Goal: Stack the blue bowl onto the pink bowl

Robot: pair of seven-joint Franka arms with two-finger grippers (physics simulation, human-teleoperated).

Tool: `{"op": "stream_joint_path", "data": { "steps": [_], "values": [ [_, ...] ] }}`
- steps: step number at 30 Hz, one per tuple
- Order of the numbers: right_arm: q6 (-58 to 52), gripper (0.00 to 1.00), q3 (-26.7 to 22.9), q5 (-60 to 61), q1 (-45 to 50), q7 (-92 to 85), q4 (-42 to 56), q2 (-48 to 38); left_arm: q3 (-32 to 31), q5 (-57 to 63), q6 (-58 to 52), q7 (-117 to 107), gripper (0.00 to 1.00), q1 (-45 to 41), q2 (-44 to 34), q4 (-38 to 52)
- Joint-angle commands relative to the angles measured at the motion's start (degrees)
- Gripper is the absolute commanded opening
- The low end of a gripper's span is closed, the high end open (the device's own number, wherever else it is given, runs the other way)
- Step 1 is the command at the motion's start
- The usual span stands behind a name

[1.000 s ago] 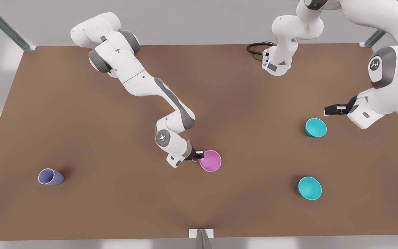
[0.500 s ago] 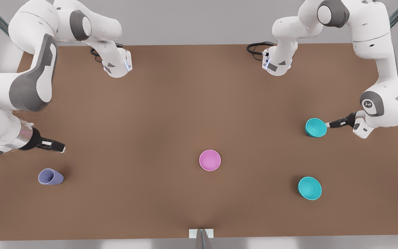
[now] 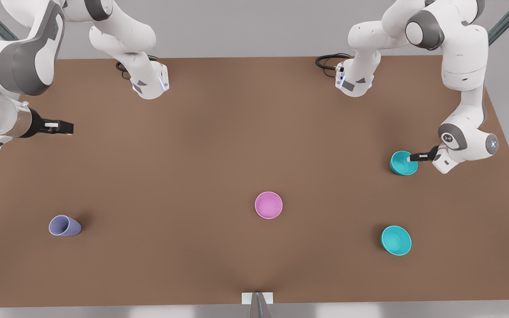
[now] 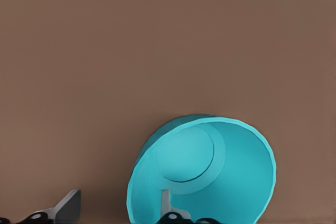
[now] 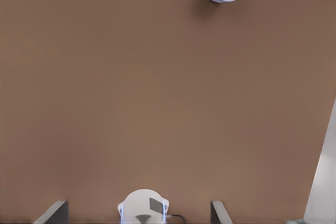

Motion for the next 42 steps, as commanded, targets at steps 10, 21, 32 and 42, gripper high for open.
{"op": "stream_joint_path", "data": {
  "steps": [10,21,32,42],
  "values": [
    [-1.14,1.0,-0.03,-0.05,-0.09,-9.26,0.01,0.18,-1.29,-1.68,0.49,10.59,0.21,-0.11,0.52,0.64],
    [-1.06,1.0,-0.11,0.56,-0.62,-9.26,-1.22,-0.18,-16.75,-2.91,-18.41,-65.7,0.21,-29.38,14.57,43.0],
    [-1.14,1.0,-0.11,0.74,-0.53,-9.26,-1.13,0.0,-20.54,-2.48,-7.42,-76.78,0.21,-36.15,21.52,48.27],
    [-1.14,1.0,-0.2,0.83,-0.53,-9.26,-1.13,0.18,-19.83,-2.04,-6.98,-75.72,0.21,-35.53,20.91,46.34]
  ]
}}
